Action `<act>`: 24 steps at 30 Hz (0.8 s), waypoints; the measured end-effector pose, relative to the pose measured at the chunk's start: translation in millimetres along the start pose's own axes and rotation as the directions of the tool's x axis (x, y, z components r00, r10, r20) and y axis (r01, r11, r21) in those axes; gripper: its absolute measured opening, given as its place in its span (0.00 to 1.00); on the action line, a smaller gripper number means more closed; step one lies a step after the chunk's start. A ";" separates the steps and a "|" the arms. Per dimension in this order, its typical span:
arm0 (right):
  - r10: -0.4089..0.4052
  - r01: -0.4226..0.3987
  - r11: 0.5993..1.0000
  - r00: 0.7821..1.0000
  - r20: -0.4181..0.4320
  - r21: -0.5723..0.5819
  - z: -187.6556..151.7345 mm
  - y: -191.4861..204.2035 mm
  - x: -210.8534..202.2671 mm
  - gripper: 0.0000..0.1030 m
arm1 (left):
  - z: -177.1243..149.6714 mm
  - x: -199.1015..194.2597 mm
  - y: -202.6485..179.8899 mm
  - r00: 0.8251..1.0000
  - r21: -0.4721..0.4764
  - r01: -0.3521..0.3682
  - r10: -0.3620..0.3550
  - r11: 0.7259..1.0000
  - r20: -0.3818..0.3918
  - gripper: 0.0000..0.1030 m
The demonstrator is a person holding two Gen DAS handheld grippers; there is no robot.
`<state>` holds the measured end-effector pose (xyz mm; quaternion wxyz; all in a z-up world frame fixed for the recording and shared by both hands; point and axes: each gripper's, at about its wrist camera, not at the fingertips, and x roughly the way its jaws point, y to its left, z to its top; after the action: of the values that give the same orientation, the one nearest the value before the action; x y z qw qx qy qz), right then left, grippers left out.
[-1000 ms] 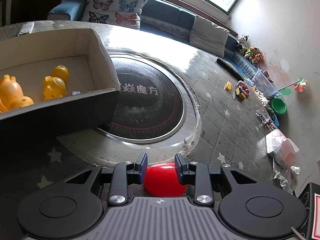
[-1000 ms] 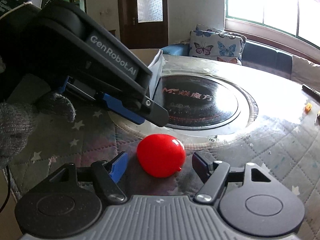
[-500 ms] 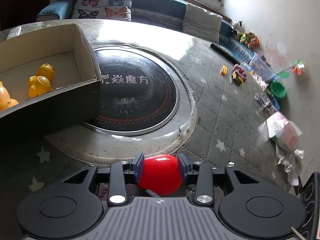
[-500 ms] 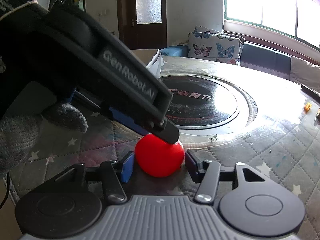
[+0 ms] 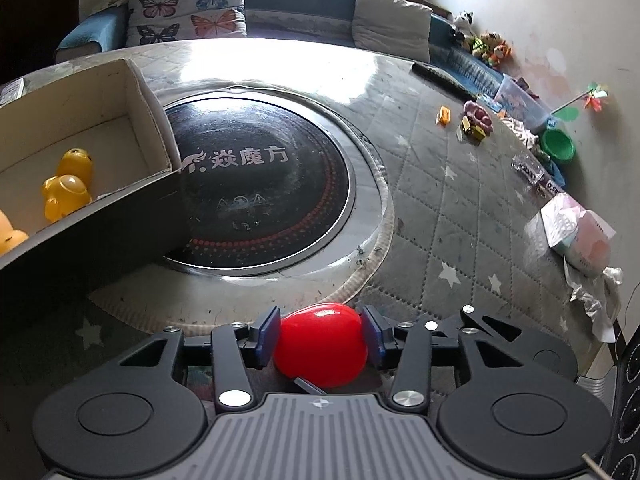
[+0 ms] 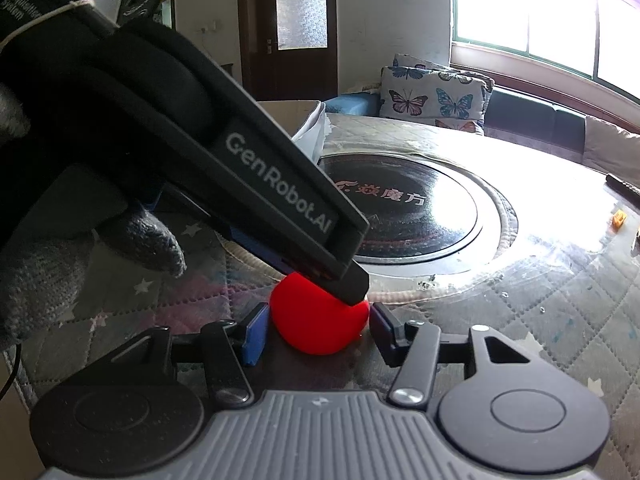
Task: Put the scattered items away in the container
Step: 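Carry the red ball into the box and open the left gripper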
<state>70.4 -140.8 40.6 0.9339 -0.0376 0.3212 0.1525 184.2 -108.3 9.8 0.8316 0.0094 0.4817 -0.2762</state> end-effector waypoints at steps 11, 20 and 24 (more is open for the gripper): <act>0.002 -0.002 1.000 1.000 0.003 -0.011 1.7 -0.6 1.8 0.53 | 3.0 10.9 9.9 0.999 -0.028 0.035 -0.036 0.999 -0.036 0.56; 0.013 -0.012 1.000 1.000 0.012 -0.016 6.4 2.5 -2.0 0.53 | 3.3 0.1 17.4 0.999 -0.069 0.045 -0.047 0.997 -0.017 0.56; 0.017 -0.015 0.999 0.999 0.031 -0.041 15.5 7.0 -6.4 0.53 | 6.3 -13.6 19.4 0.999 -0.066 0.038 -0.037 0.997 0.016 0.56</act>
<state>72.5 -133.3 56.9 0.9366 -0.0515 0.3038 0.1670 193.1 -87.5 19.3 0.8296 -0.0294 0.4846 -0.2759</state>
